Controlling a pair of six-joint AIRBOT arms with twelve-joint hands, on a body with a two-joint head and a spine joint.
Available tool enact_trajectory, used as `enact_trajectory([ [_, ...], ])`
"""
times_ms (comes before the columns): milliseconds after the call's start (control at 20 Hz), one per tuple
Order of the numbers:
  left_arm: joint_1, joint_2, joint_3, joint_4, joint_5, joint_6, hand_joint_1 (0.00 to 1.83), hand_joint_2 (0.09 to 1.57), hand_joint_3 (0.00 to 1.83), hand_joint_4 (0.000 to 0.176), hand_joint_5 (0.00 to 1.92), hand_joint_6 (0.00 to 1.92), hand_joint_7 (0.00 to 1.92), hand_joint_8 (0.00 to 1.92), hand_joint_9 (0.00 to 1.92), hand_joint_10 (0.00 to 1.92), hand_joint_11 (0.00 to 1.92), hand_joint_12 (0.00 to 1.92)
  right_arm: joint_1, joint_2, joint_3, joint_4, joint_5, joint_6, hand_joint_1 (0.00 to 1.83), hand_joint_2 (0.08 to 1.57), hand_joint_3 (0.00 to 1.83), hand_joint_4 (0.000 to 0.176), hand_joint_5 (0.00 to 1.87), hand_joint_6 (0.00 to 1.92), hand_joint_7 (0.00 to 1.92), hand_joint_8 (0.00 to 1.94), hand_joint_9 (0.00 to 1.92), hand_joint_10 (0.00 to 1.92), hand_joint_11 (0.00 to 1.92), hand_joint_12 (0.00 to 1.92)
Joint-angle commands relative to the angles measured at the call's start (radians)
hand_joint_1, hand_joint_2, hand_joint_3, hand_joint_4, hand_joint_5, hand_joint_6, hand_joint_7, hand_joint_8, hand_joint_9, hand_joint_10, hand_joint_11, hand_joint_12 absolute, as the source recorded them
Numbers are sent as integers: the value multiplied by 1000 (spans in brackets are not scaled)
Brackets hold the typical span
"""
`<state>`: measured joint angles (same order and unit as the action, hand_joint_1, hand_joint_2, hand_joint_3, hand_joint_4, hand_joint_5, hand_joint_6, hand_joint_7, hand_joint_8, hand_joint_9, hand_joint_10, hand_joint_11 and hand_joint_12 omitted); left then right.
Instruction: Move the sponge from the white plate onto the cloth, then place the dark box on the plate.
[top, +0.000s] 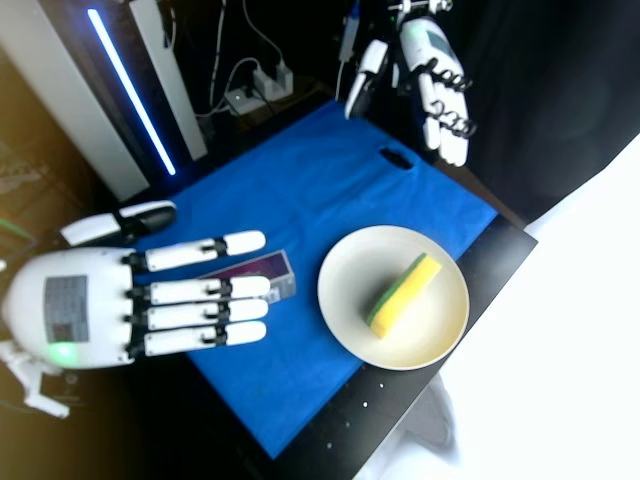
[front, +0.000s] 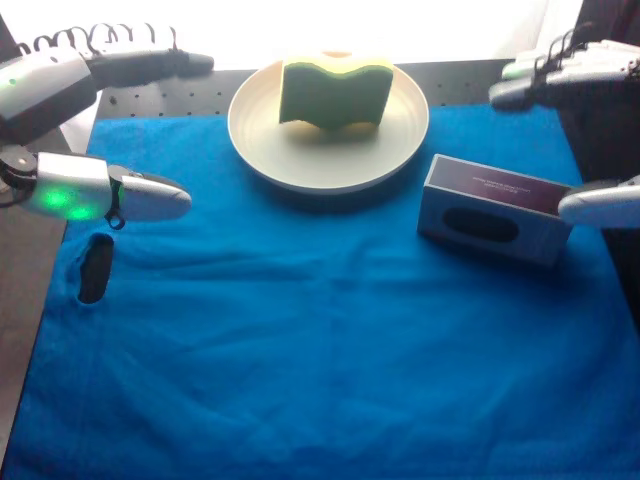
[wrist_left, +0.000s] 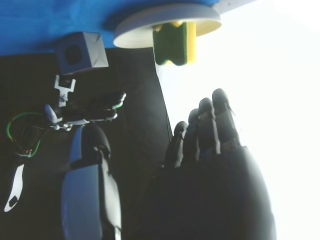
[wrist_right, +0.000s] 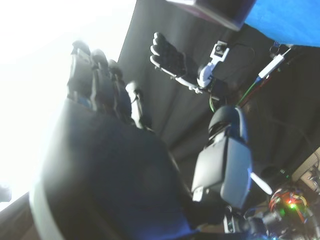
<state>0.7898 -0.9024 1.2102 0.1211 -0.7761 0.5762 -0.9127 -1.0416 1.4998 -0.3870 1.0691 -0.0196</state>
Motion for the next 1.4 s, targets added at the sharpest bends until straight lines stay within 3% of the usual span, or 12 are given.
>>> enact_trajectory([
  [0,-18,-10,4,-24,-113,-7,776,1006,5,100,211,0,124,1,127,7,0,787,13,-3,4,59,105,8,682,1046,0,42,479,2,314,2,196,2,61,267],
  [100,-57,-45,34,-22,-99,-7,715,978,0,118,125,0,51,0,72,0,0,762,13,-6,6,58,105,8,672,1058,1,45,477,0,316,1,206,5,84,259],
  [200,-132,-95,85,0,-66,-6,730,1026,6,114,44,5,1,0,4,2,0,485,12,-10,11,56,105,8,595,1057,0,59,492,5,341,8,222,8,102,261],
  [250,-190,-134,125,25,-31,-6,706,1052,7,87,8,0,0,0,0,0,0,274,12,-12,16,52,103,8,539,1045,0,86,492,4,348,8,227,7,104,261],
  [350,-253,-192,184,52,25,-3,710,996,0,144,14,4,85,20,45,7,0,15,13,-22,29,43,102,8,461,1034,0,101,495,3,358,8,229,5,60,244],
  [400,-283,-227,218,67,74,8,681,947,0,127,40,4,154,13,85,8,11,9,13,-29,37,39,102,8,438,1028,0,91,505,6,367,9,238,7,83,257],
  [650,-367,-415,403,109,278,40,647,969,3,127,154,6,290,5,194,7,47,57,19,-39,54,21,102,8,461,1031,0,88,537,2,354,1,223,0,14,346],
  [700,-387,-459,451,132,328,40,652,964,0,105,170,8,307,6,225,15,57,69,25,-40,57,16,102,8,509,1039,0,80,539,1,349,0,216,0,2,394],
  [750,-401,-497,494,149,368,40,704,984,0,55,235,2,407,4,339,3,8,487,29,-41,58,11,102,8,677,1067,4,46,546,3,333,0,177,4,16,322],
  [800,-407,-518,520,159,390,40,704,984,0,55,235,2,407,4,339,3,8,487,31,-42,60,7,102,8,677,1067,4,46,546,3,333,0,177,4,16,322],
  [950,-422,-596,614,195,478,40,774,963,0,42,358,6,548,7,475,8,25,825,44,-50,66,-11,101,8,602,1051,0,91,547,1,320,0,173,1,3,314],
  [1350,-420,-628,641,190,489,35,787,956,0,38,375,2,565,2,491,4,34,829,50,-54,68,-15,99,14,592,1050,0,97,546,0,318,0,172,0,1,313],
])
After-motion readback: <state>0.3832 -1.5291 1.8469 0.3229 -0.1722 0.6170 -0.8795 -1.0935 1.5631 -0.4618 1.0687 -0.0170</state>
